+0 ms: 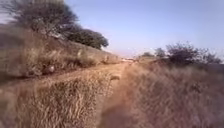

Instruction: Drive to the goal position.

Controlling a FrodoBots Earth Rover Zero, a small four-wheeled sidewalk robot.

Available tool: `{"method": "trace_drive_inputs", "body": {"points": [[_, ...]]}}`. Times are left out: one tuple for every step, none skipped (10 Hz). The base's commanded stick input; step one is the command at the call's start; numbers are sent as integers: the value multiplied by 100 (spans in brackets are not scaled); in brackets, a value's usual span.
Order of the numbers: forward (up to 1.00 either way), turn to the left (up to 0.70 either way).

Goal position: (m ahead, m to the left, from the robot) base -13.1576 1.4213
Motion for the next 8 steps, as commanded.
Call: {"method": "trace_drive_inputs", "body": {"points": [[0,70],[0,70],[0,70],[0,70],[0,70],[0,70],[0,70],[0,70]]}}
